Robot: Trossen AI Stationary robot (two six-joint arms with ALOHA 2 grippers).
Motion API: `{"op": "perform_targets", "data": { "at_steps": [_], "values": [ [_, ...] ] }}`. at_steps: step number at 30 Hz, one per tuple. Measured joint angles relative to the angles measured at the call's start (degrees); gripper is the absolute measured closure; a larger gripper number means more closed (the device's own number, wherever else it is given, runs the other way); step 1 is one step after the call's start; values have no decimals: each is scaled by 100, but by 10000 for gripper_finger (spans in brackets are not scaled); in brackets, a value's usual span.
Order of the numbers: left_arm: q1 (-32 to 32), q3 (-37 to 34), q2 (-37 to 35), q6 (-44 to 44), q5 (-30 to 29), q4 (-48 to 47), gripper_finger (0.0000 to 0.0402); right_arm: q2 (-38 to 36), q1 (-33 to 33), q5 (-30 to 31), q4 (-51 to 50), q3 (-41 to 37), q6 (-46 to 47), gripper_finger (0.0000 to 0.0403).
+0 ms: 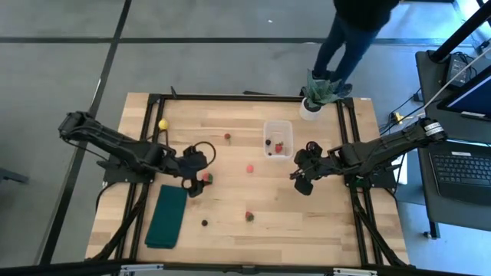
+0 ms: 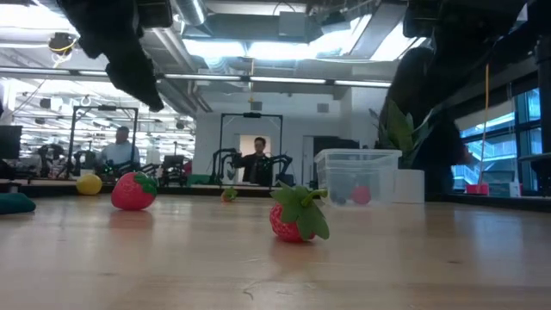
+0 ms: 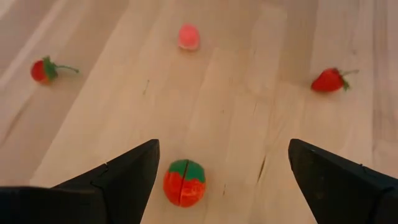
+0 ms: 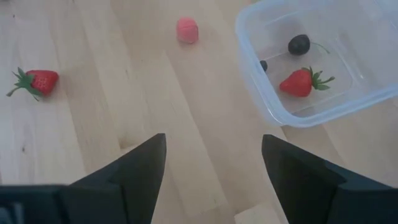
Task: Pick and placing Produce into tupperware
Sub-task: Put the red tomato into the transparent container
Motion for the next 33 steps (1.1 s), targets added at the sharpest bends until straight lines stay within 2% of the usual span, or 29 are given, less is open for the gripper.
{"op": "perform_targets", "data": {
  "at_steps": [18,33],
  "values": [
    [-14,0,724,39,4,-235,56,2,0,0,2,0,-11,136],
    [-8,0,1799,217,87,-322,56,7,-2,1,1,0,-17,136]
  ]
}}
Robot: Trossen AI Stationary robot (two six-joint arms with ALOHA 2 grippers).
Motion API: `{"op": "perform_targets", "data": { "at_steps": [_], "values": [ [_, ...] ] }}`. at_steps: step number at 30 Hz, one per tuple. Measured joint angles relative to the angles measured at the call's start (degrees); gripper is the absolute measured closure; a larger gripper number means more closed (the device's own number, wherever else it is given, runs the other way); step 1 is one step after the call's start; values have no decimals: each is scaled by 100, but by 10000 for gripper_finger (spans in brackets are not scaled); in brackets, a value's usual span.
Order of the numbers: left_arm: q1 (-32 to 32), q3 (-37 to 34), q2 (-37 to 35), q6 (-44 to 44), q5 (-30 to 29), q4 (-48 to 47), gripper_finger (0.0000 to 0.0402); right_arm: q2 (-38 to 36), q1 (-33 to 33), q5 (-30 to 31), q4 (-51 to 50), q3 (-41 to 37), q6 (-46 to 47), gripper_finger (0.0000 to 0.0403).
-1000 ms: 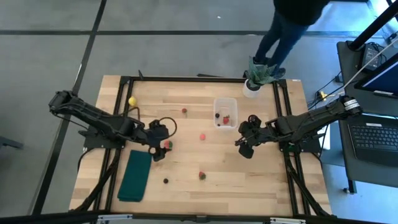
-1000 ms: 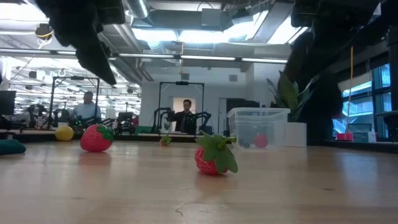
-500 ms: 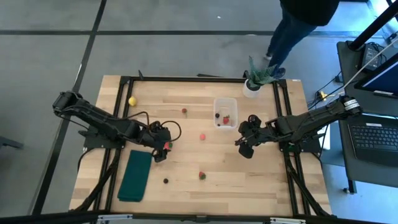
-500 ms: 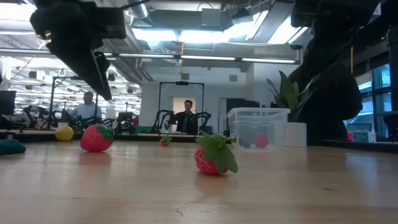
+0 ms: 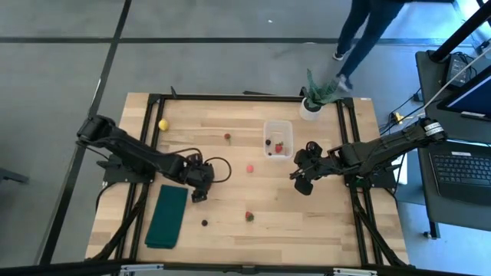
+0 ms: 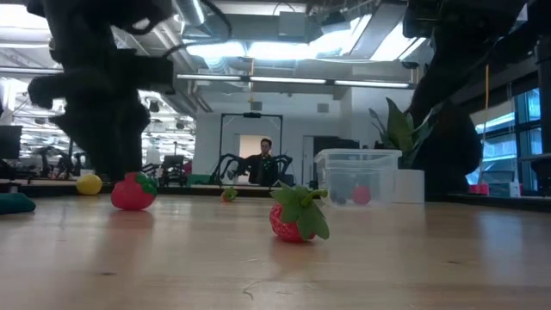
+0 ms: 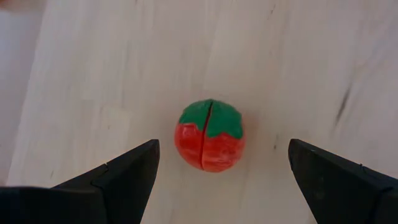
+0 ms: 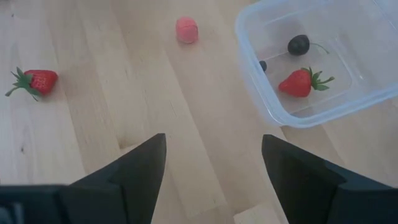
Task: Pick and placing Produce into tupperware
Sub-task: Put the red tomato into the transparent container
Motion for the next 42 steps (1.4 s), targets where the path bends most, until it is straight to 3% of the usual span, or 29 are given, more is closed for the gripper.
{"op": "perform_targets", "data": {
  "at_steps": [11,20,35,42],
  "values": [
    [199,0,616,126,-46,57,56,0,0,2,2,0,0,136],
    [333,0,638,179,-56,405,64,0,0,2,2,0,1,136],
    [398,0,638,423,-19,349,126,-2,1,2,2,0,4,136],
    [397,36,638,423,-45,381,177,-2,0,2,2,0,4,136]
  ]
}}
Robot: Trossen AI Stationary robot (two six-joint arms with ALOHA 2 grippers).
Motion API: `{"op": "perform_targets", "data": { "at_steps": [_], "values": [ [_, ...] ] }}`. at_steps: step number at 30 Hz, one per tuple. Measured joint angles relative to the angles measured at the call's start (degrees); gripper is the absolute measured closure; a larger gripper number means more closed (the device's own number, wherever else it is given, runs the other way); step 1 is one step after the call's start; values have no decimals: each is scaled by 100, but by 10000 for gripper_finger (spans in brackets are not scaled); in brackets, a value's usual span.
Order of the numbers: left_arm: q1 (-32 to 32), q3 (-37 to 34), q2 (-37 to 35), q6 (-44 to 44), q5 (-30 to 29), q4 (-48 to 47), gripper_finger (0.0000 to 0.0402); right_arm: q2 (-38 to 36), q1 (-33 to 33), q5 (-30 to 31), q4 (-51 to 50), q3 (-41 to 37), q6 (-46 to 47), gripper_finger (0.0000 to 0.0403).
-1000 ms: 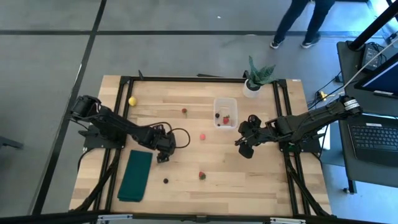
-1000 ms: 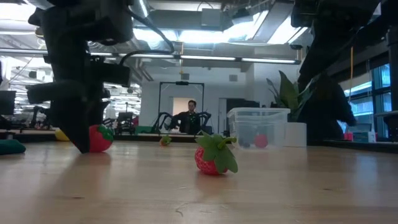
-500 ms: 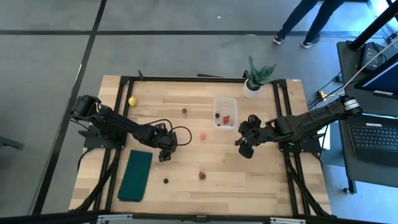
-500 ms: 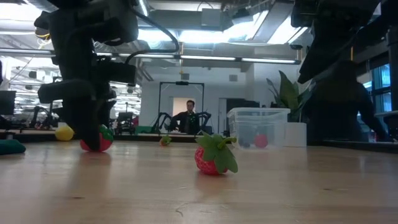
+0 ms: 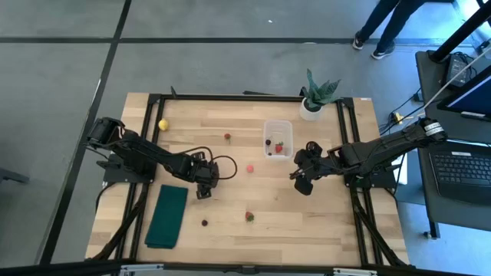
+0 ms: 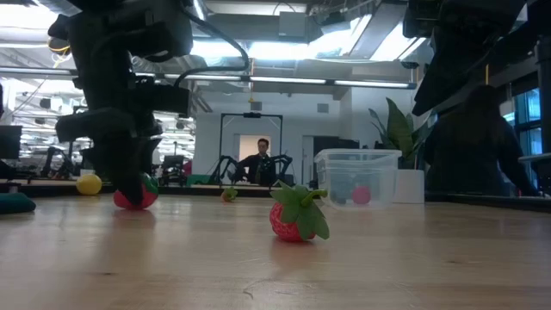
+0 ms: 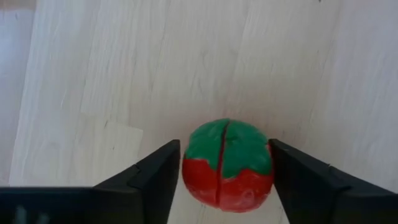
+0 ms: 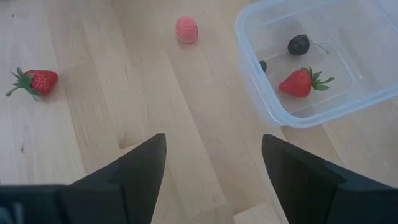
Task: Pick and placing Produce into tupperware
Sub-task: Put the red tomato into the transparent container
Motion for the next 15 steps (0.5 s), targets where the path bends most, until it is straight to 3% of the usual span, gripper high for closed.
{"op": "perform_targets", "data": {
  "at_steps": [6,15],
  "values": [
    [111,413,-4,268,70,-23,224,0,0,0,0,0,0,136],
    [547,1498,-7,724,148,-644,218,0,0,0,1,0,-1,136]
  ]
}}
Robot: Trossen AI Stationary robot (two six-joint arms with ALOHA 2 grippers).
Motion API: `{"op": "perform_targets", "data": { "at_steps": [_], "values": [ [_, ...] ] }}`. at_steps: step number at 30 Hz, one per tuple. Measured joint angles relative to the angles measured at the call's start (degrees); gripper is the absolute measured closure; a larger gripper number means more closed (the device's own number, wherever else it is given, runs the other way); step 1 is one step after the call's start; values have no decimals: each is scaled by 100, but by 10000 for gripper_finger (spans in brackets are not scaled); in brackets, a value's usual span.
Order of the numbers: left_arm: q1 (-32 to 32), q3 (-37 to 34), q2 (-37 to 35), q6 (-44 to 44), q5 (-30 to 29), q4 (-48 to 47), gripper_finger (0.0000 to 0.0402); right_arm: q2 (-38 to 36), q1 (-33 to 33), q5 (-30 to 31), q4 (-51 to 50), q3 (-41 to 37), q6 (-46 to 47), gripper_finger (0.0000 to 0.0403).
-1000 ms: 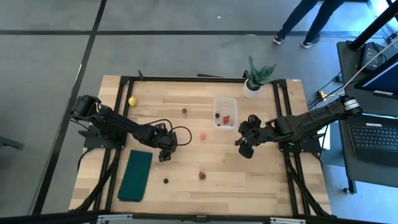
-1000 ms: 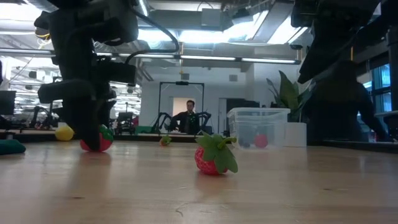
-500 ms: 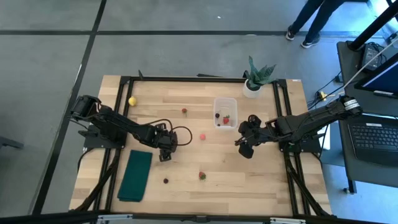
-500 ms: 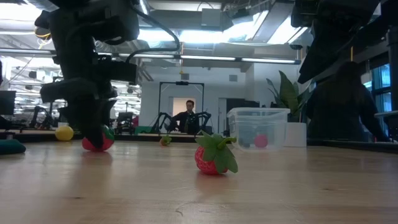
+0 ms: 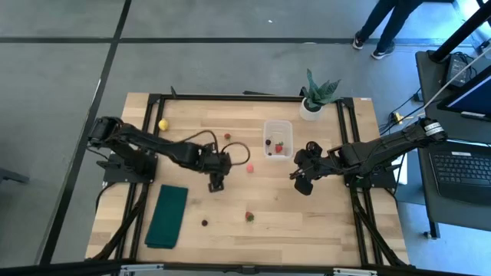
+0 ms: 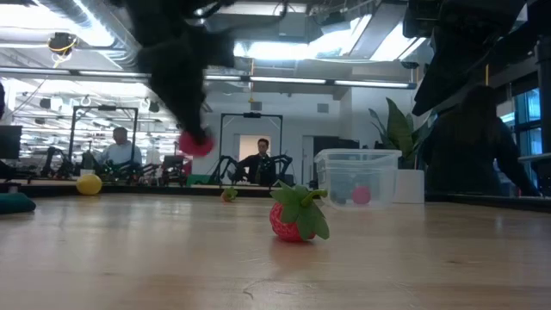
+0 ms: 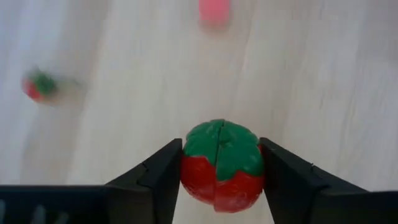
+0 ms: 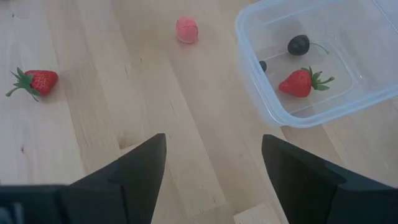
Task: Pick and placing Produce into tupperware
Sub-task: Put the red tomato into the transparent container
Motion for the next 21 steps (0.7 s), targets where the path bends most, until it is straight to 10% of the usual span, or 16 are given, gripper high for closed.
{"op": "perform_targets", "data": {
  "at_steps": [11,21],
  "values": [
    [979,1831,0,1521,135,1119,219,-2,1,426,-2,0,374,136],
    [1685,1980,480,1675,1097,3015,221,-85,15,552,-203,2,925,136]
  ]
}}
